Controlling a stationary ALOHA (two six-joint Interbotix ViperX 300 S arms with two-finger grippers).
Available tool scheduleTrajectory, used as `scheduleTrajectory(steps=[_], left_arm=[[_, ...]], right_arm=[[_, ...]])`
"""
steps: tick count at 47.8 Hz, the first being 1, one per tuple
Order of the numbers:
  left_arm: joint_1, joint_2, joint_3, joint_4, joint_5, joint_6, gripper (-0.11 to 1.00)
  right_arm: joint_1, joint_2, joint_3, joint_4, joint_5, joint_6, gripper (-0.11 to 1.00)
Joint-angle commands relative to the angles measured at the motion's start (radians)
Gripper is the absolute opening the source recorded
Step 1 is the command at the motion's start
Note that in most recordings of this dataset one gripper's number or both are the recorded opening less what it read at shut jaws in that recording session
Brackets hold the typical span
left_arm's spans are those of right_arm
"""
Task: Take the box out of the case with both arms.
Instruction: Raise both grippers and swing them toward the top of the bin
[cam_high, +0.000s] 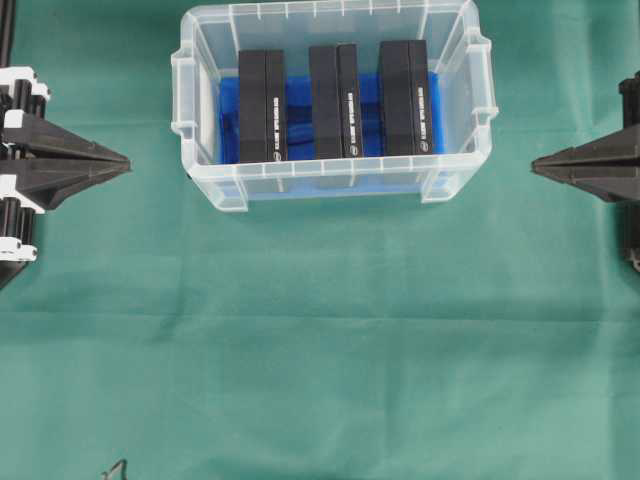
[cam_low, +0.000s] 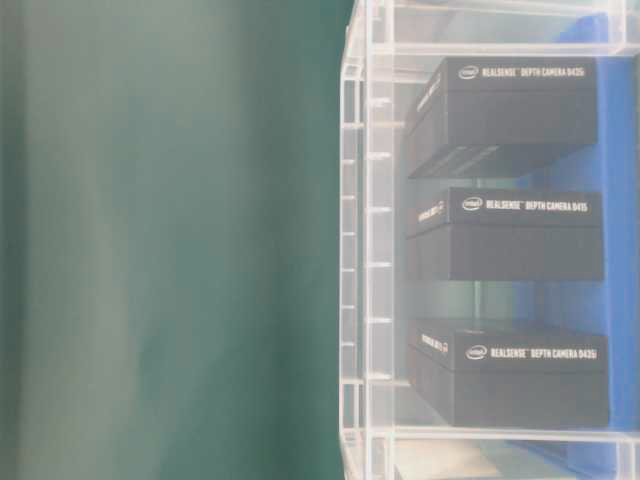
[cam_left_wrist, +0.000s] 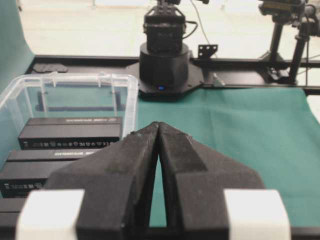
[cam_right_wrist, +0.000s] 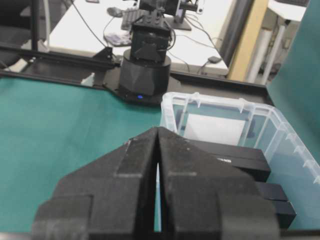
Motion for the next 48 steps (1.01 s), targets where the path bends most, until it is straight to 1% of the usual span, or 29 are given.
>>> scheduleTrajectory(steps=[1, 5, 11, 15, 18, 22, 26, 31, 37, 42, 48], left_arm=[[-0.025, 0.006, -0.031, 0.026, 0.025, -0.002, 0.0], [-0.032, 0.006, -0.048, 0.028, 0.061, -0.002, 0.0], [-0.035, 0.003, -0.074, 0.026, 0.092, -0.006, 0.0], [-0.035, 0.003, -0.1, 0.026, 0.11, -0.021, 0.0], [-0.035, 0.003, -0.137, 0.026, 0.135, -0.038, 0.0], [-0.035, 0.009, -0.213, 0.026, 0.202, -0.067, 0.0], [-0.035, 0.015, -0.295, 0.026, 0.298, -0.083, 0.0], [-0.035, 0.032, -0.419, 0.026, 0.451, -0.087, 0.0], [-0.034, 0.066, -0.546, 0.029, 0.584, -0.087, 0.0], [-0.031, 0.092, -0.615, 0.032, 0.652, -0.087, 0.0], [-0.025, 0.107, -0.644, 0.032, 0.692, -0.087, 0.0]], right_arm=[[0.003, 0.009, -0.018, 0.002, 0.0, 0.005, 0.0], [0.003, 0.014, -0.034, 0.002, 0.029, 0.006, 0.0], [0.003, 0.015, -0.075, 0.002, 0.106, 0.011, 0.0], [0.003, 0.015, -0.13, 0.002, 0.169, 0.018, 0.0], [0.003, 0.015, -0.183, 0.002, 0.215, 0.029, 0.0], [0.003, 0.015, -0.262, 0.003, 0.29, 0.046, 0.0], [0.003, 0.025, -0.359, 0.003, 0.39, 0.063, 0.0], [0.003, 0.044, -0.468, 0.002, 0.5, 0.075, 0.0], [0.003, 0.075, -0.583, 0.003, 0.606, 0.077, 0.0], [0.003, 0.103, -0.661, 0.003, 0.66, 0.078, 0.0], [0.002, 0.121, -0.689, 0.003, 0.696, 0.078, 0.0]])
